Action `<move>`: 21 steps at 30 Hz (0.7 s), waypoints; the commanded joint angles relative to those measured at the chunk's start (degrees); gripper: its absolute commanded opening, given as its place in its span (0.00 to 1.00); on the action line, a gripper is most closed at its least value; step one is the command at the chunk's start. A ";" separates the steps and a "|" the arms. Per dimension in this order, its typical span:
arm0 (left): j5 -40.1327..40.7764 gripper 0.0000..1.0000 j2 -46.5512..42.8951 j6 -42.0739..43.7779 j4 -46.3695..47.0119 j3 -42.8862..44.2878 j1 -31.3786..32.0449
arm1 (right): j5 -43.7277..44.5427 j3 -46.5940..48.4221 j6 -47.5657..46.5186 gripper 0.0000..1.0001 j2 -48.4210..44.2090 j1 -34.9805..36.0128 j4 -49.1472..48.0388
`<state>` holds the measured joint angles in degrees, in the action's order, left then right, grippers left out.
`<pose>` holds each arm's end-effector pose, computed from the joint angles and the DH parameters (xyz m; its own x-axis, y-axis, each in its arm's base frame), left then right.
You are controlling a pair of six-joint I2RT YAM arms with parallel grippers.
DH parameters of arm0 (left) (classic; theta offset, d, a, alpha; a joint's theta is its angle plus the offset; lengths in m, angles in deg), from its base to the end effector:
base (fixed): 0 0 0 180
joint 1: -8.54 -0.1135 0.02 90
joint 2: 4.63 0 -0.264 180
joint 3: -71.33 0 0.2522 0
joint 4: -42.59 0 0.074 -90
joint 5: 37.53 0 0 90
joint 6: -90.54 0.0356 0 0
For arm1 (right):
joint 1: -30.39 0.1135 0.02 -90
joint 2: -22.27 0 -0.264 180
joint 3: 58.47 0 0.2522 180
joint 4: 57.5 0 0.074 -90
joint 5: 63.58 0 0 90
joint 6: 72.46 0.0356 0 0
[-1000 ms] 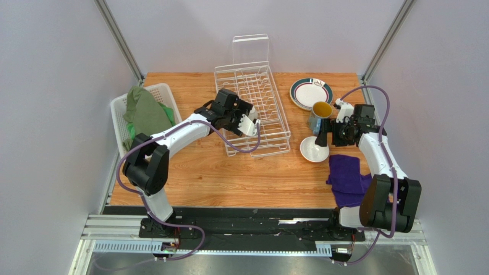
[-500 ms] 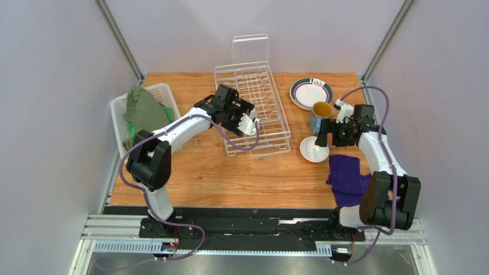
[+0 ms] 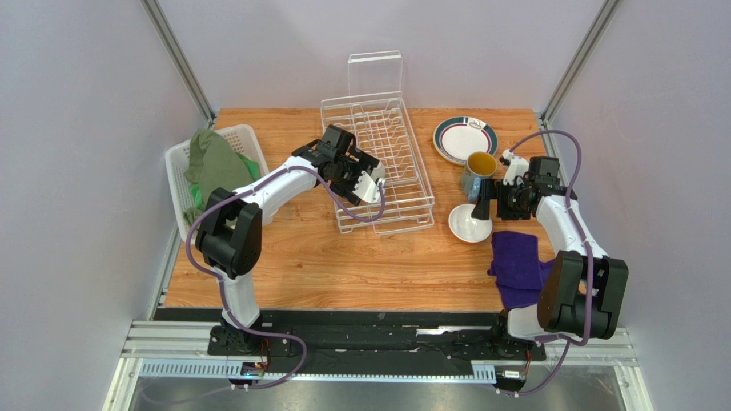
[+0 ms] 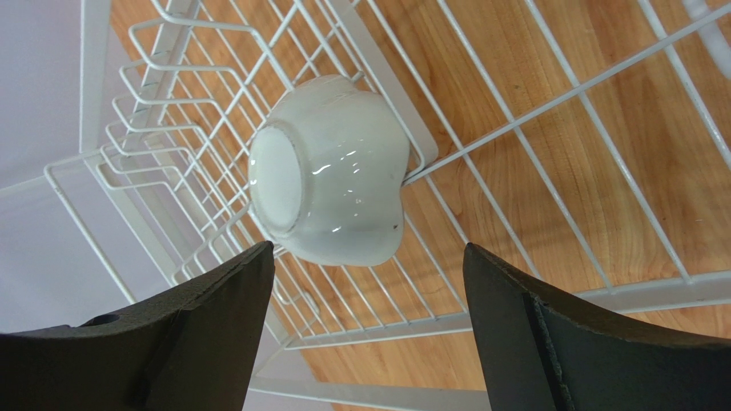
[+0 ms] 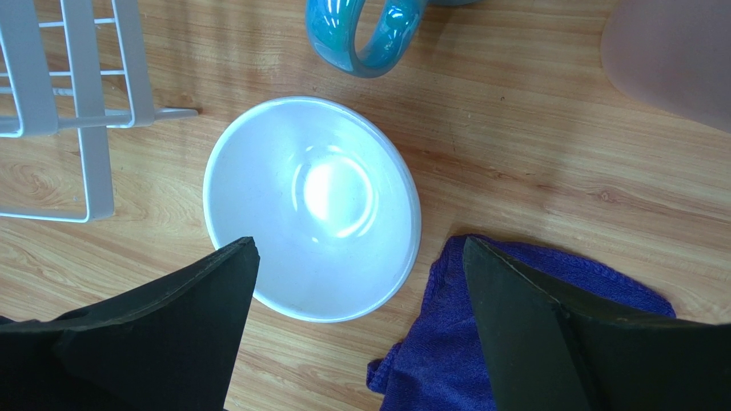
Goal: Unload the mixed dishes from the dish rack
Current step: Pick up the bowl from the dish rack.
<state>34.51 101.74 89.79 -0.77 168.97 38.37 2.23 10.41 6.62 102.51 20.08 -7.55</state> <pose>0.3502 -0.2134 0.2434 0.6285 0.7361 -0.2513 0.6927 -0.3829 0.6112 0.2718 -0.0346 0.2306 -0.8417 -0.0225 -0.5395 -0.1932 0.9455 0.2620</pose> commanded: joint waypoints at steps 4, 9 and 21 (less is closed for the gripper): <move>-4.55 0.89 0.86 2.94 -0.37 1.91 -0.82 | -0.95 0.61 0.46 0.94 1.05 -0.50 -1.82; -4.54 0.89 1.30 3.30 1.48 1.38 -0.82 | -1.39 0.61 0.46 0.94 1.31 -0.77 -1.64; -4.63 0.89 2.88 6.19 3.15 1.47 -0.82 | -2.01 0.87 0.63 0.93 2.63 -1.91 -1.29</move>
<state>32.85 103.97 93.27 1.24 168.97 37.75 1.49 10.41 6.80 105.18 18.77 -7.53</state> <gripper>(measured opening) 0.888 0.938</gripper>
